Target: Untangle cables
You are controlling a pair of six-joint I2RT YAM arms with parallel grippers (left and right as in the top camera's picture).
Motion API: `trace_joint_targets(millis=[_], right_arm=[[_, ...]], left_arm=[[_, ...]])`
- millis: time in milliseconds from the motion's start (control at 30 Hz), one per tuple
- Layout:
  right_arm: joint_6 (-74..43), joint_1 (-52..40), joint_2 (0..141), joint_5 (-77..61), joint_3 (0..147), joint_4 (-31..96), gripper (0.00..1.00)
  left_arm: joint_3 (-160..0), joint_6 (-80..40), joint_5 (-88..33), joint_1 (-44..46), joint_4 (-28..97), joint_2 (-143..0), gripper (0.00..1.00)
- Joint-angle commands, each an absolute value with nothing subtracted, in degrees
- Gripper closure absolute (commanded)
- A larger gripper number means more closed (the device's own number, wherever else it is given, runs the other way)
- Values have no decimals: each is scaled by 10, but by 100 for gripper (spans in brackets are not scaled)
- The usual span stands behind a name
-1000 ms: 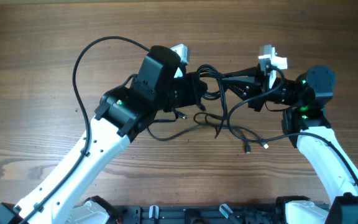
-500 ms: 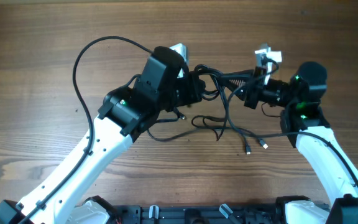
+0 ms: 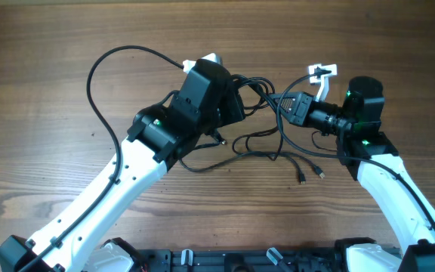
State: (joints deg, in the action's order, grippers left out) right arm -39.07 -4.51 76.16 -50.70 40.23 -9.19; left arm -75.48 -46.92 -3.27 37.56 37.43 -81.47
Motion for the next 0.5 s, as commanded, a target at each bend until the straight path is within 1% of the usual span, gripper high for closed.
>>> trace_joint_targets(millis=[0, 67, 100, 133, 167, 200, 267, 333, 467], right_arm=[[-411, -24, 767, -373, 401, -81, 96], [-409, -24, 767, -372, 401, -81, 94], [-408, -24, 767, -372, 401, -83, 88], [-407, -24, 767, -369, 401, -84, 77], [-404, -24, 767, -367, 401, -86, 63], [-404, -24, 767, -364, 401, -91, 53], [-399, -24, 767, -364, 401, -107, 41], [-366, -24, 767, -388, 401, -135, 36], [-265, -24, 767, -513, 401, -215, 35]], left_arm=[[-758, -472, 20, 365, 384, -795, 96], [-758, -467, 20, 365, 391, -795, 96], [-758, -467, 20, 365, 398, -795, 96], [-758, -467, 20, 365, 404, -795, 96], [-758, -467, 20, 365, 411, -795, 96], [-758, -460, 20, 365, 419, -795, 96], [-758, -433, 20, 365, 430, -795, 96], [-758, -422, 20, 365, 439, -795, 96], [-758, -422, 16, 365, 442, -795, 96]])
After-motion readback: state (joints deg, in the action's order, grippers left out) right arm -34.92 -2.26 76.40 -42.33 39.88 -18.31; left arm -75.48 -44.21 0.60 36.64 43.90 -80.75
